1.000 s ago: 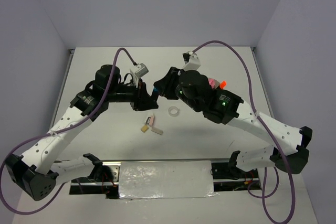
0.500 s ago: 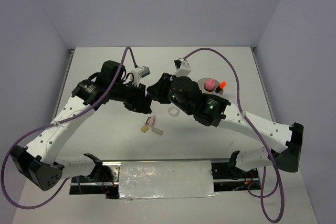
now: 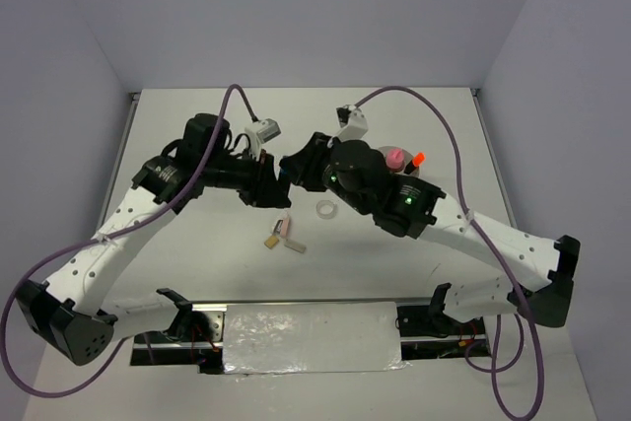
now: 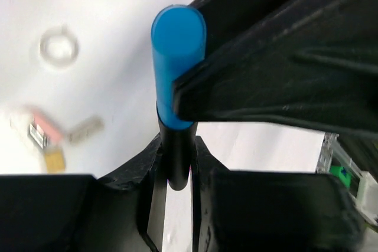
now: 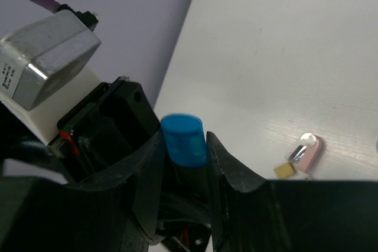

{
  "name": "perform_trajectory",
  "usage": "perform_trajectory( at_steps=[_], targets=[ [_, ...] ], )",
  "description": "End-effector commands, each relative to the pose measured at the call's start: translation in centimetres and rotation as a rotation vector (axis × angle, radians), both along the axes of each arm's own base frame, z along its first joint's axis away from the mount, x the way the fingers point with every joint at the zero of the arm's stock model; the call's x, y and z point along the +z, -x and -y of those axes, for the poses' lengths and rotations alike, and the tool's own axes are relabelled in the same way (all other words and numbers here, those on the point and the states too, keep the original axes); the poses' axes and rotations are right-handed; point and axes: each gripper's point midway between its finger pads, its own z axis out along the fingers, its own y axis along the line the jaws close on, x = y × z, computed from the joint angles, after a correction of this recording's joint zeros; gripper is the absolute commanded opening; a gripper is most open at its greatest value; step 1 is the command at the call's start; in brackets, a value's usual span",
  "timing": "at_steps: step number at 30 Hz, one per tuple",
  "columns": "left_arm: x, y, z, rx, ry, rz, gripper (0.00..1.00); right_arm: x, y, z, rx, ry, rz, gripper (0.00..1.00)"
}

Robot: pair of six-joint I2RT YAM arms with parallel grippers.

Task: Sort the stationery into containers
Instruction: Close the pen cap on the pen, then place the pen in the storage box.

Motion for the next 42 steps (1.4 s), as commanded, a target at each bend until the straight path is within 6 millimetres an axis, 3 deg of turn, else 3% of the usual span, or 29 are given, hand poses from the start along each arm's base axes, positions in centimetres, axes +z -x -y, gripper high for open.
perform_trajectory(
  at_steps=[1, 5, 7, 9, 12, 15, 16, 19, 22, 25, 30, 34, 36, 40, 41, 42],
  targets=[
    [18.5, -7.1, 0.5, 0.153, 0.446, 0.742, 0.00, -6.1, 10.9, 0.5, 0.382, 0.142, -0.332, 0.38],
    [17.2, -6.0, 0.6, 0.131, 0.466, 0.694, 0.00, -2.8, 7.6, 2.6, 0.314, 0.074, -0.230, 0.53],
    [16.2, -5.8, 0.8, 0.119, 0.467, 0.661, 0.00, -1.7, 6.9, 3.4, 0.307, 0.050, -0.192, 0.64],
    [15.9, -5.2, 1.0, 0.094, 0.474, 0.654, 0.00, 0.6, 6.3, 4.4, 0.324, -0.012, -0.106, 0.68],
    [15.4, -4.5, 1.4, 0.043, 0.481, 0.632, 0.00, 4.3, 6.7, 4.9, 0.419, -0.078, 0.067, 0.69],
    [15.4, -2.5, 2.3, -0.083, 0.512, 0.590, 0.00, 7.1, 7.6, 4.9, 0.538, -0.060, 0.251, 0.68],
    [15.7, -1.0, 2.6, -0.164, 0.541, 0.567, 0.00, 7.7, 7.6, 4.9, 0.555, -0.049, 0.292, 0.68],
    [14.9, 1.2, 3.8, -0.311, 0.542, 0.491, 0.00, 11.5, 7.8, 5.5, 0.596, -0.017, 0.464, 0.68],
    [13.8, 3.4, 4.7, -0.414, 0.526, 0.437, 0.00, 13.2, 7.2, 5.8, 0.605, 0.013, 0.540, 0.68],
    [12.7, 5.4, 5.6, -0.492, 0.514, 0.394, 0.00, 13.2, 6.3, 5.7, 0.610, 0.052, 0.544, 0.67],
    [11.8, 6.8, 5.6, -0.542, 0.515, 0.355, 0.00, 13.1, 5.5, 5.3, 0.616, 0.065, 0.531, 0.66],
    [11.8, 7.0, 5.4, -0.529, 0.505, 0.370, 0.00, 12.7, 5.7, 4.8, 0.656, 0.062, 0.508, 0.57],
    [11.7, 7.0, 5.5, -0.532, 0.501, 0.365, 0.00, 12.4, 6.2, 4.5, 0.697, 0.052, 0.497, 0.45],
    [11.3, 6.6, 5.6, -0.529, 0.488, 0.360, 0.00, 12.0, 8.1, 4.1, 0.811, 0.022, 0.477, 0.31],
    [10.9, 6.5, 5.6, -0.522, 0.475, 0.350, 0.05, 11.9, 8.5, 4.1, 0.832, 0.016, 0.471, 0.26],
    [10.8, 6.2, 5.6, -0.507, 0.461, 0.349, 0.10, 11.5, 8.8, 4.1, 0.851, 0.013, 0.461, 0.00]
  ],
)
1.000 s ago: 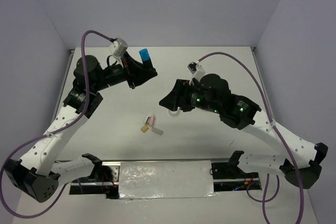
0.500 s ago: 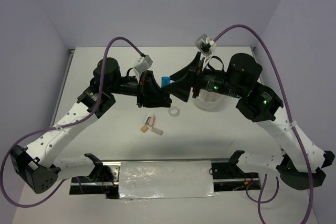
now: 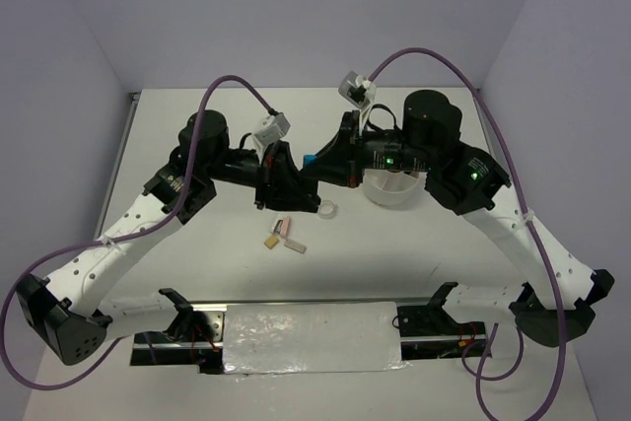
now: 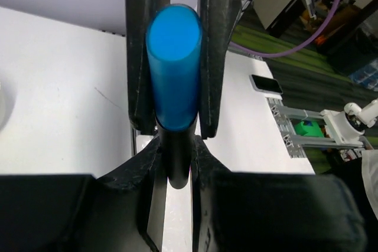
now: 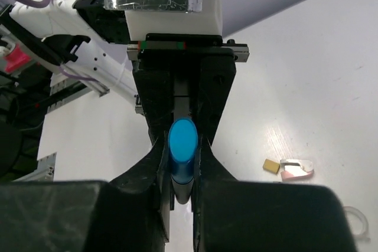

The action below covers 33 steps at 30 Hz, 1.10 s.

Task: Sort the stationery into containers
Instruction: Place the pen in the storage box.

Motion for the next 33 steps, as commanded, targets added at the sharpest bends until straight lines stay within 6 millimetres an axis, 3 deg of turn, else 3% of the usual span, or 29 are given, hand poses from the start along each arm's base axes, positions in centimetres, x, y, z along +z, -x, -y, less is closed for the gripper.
perform_trajectory(
  at_steps=[1, 5, 6, 8, 9, 12, 13, 14, 15, 16, 17, 19, 20, 21, 22, 23, 27, 29, 33],
  targets=[
    [1.1, 0.2, -0.2, 0.004, 0.006, 0.060, 0.17, 1.3, 2.1, 0.3, 0.096, -0.035, 0.018, 0.00],
    [0.8, -1.6, -0.1, 0.107, -0.043, 0.079, 0.82, 0.5, 0.6, 2.1, -0.043, -0.043, 0.024, 0.00],
    [0.3, -2.2, 0.0, 0.125, -0.061, 0.074, 0.99, -0.2, -1.1, 2.8, -0.145, -0.030, 0.015, 0.00],
    [-1.0, -3.4, -0.2, 0.193, -0.129, 0.053, 0.99, -1.1, -4.3, 5.2, -0.361, -0.004, -0.010, 0.00],
    [-2.7, -4.1, -0.5, 0.245, -0.200, 0.013, 0.99, -2.3, -7.5, 8.7, -0.614, 0.030, -0.040, 0.00],
    [-5.5, -5.4, -1.7, 0.361, -0.308, -0.019, 0.99, -5.3, -11.3, 15.4, -1.003, 0.062, -0.107, 0.00],
    [-7.4, -6.2, -2.6, 0.437, -0.368, -0.046, 0.99, -6.2, -12.5, 18.0, -1.106, 0.058, -0.123, 0.00],
    [-7.5, -6.1, -3.1, 0.466, -0.371, -0.042, 0.99, -7.1, -13.1, 19.4, -1.164, 0.052, -0.134, 0.00],
    [-8.1, -6.0, -3.4, 0.483, -0.382, -0.048, 0.99, -9.6, -13.7, 20.8, -1.224, 0.087, -0.162, 0.00],
    [-9.2, -5.8, -3.8, 0.498, -0.401, -0.077, 0.99, -9.7, -14.3, 22.4, -1.292, 0.067, -0.137, 0.00],
    [-8.9, -5.6, -4.1, 0.519, -0.385, -0.070, 0.99, -11.9, -14.9, 24.4, -1.356, 0.113, -0.127, 0.00],
    [-9.6, -5.1, -4.4, 0.525, -0.380, -0.101, 0.99, -12.1, -16.0, 26.2, -1.429, 0.093, -0.065, 0.00],
    [-9.1, -4.7, -4.4, 0.518, -0.355, -0.095, 0.99, -14.2, -16.5, 27.4, -1.458, 0.152, -0.045, 0.00],
    [-9.1, -4.4, -4.5, 0.513, -0.349, -0.102, 0.99, -14.6, -16.8, 27.5, -1.445, 0.155, -0.017, 0.00],
    [-9.2, -4.1, -4.5, 0.511, -0.345, -0.115, 0.99, -13.4, -17.7, 27.4, -1.429, 0.093, 0.043, 0.00],
    [-8.8, -3.9, -4.7, 0.515, -0.335, -0.111, 0.99, -14.7, -18.0, 27.4, -1.400, 0.109, 0.053, 0.00],
    [-8.0, -3.5, -5.5, 0.563, -0.308, -0.110, 0.99, -15.0, -19.7, 28.0, -1.395, 0.085, 0.097, 0.00],
    [-7.7, -3.2, -6.2, 0.595, -0.297, -0.112, 0.99, -16.3, -20.7, 27.9, -1.383, 0.118, 0.088, 0.00],
    [-8.5, -3.1, -7.2, 0.651, -0.321, -0.134, 0.99, -17.8, -22.2, 28.0, -1.359, 0.165, 0.093, 0.00]
  ],
)
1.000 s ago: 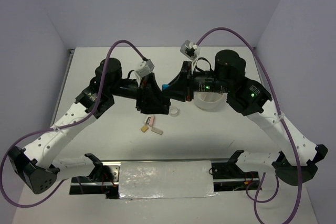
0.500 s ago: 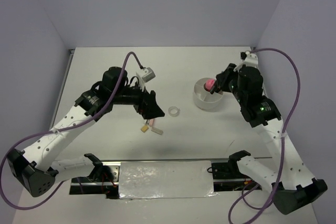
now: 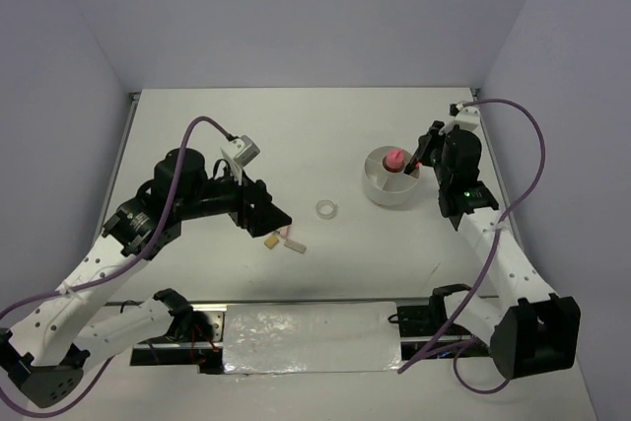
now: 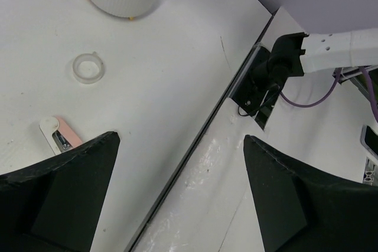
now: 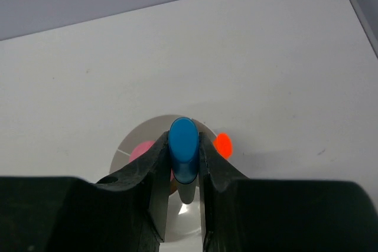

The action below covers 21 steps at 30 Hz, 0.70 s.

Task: Sort the stationery into containers
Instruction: Place the pen in the storage box.

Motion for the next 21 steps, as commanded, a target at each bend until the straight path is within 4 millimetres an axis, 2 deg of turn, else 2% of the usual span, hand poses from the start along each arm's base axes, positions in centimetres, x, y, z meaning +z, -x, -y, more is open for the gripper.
perform_trajectory(
  at_steps=[1, 3, 12, 16, 21],
  targets=[
    [-0.8, -0.1, -0.7, 0.057, -0.011, -0.027, 0.99, 1.8, -2.1, -0.1, 0.039, 0.044, 0.099, 0.00],
    [-1.0, 0.1, -0.9, 0.060, -0.021, -0.038, 0.99, 0.9, -2.7, 0.0, 0.048, 0.057, 0.072, 0.00],
    [0.1, 0.4, -1.4, 0.060, -0.021, -0.005, 0.99, 0.2, -3.9, -0.1, 0.072, 0.079, 0.073, 0.04],
    [0.0, 0.0, -1.2, 0.062, -0.027, -0.009, 0.99, -1.8, -4.0, 0.0, 0.068, 0.085, 0.037, 0.07],
    [0.7, -0.8, -1.2, 0.083, -0.040, 0.016, 0.99, -2.8, -4.1, 0.1, 0.072, 0.103, 0.027, 0.09]
  ],
)
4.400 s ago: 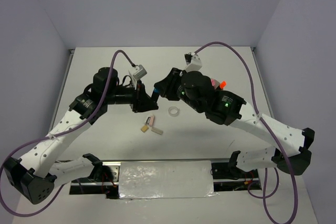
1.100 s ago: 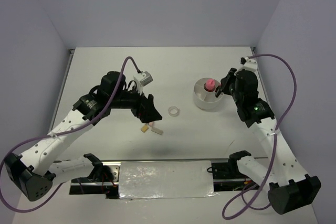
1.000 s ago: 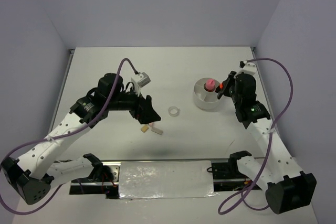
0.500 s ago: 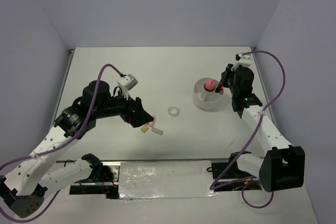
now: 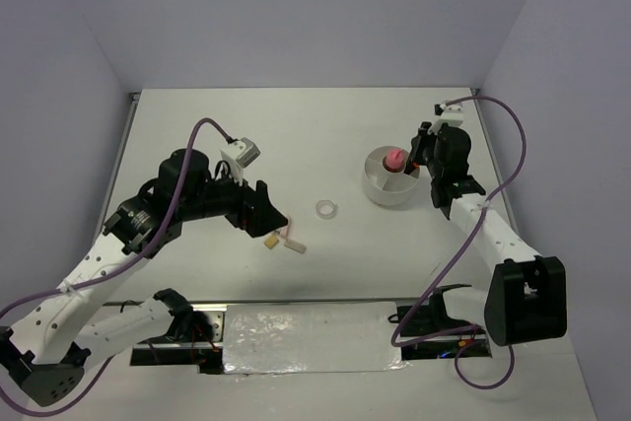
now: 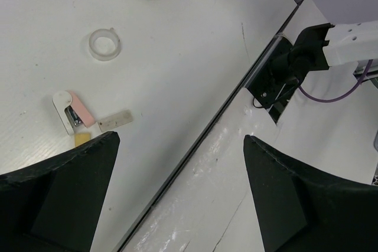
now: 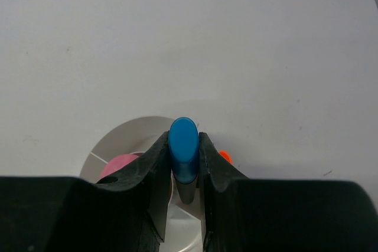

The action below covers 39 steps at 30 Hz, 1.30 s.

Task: Sort the stationery into containers
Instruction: Place the pen in the storage box.

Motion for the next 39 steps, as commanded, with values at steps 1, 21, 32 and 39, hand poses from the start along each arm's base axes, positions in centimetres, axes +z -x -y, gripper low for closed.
perform_trajectory(
  at_steps=[1, 21, 32, 39],
  targets=[
    [2.4, -0.9, 0.2, 0.014, 0.023, 0.063, 0.99, 0.7, -0.6, 0.4, -0.003, 0.024, 0.055, 0.11],
    [2.8, -3.7, -0.1, 0.133, -0.013, 0.066, 0.99, 6.7, 1.5, -1.9, 0.046, -0.115, 0.127, 0.70],
    [0.6, -7.6, -7.0, 0.681, -0.115, -0.048, 0.99, 1.7, 8.1, -15.4, 0.075, -0.183, -0.231, 0.45],
    [-0.8, -7.4, -5.4, 0.589, -0.133, -0.110, 0.99, -6.2, 9.0, -19.6, 0.035, -0.088, -0.567, 0.46]
  ],
)
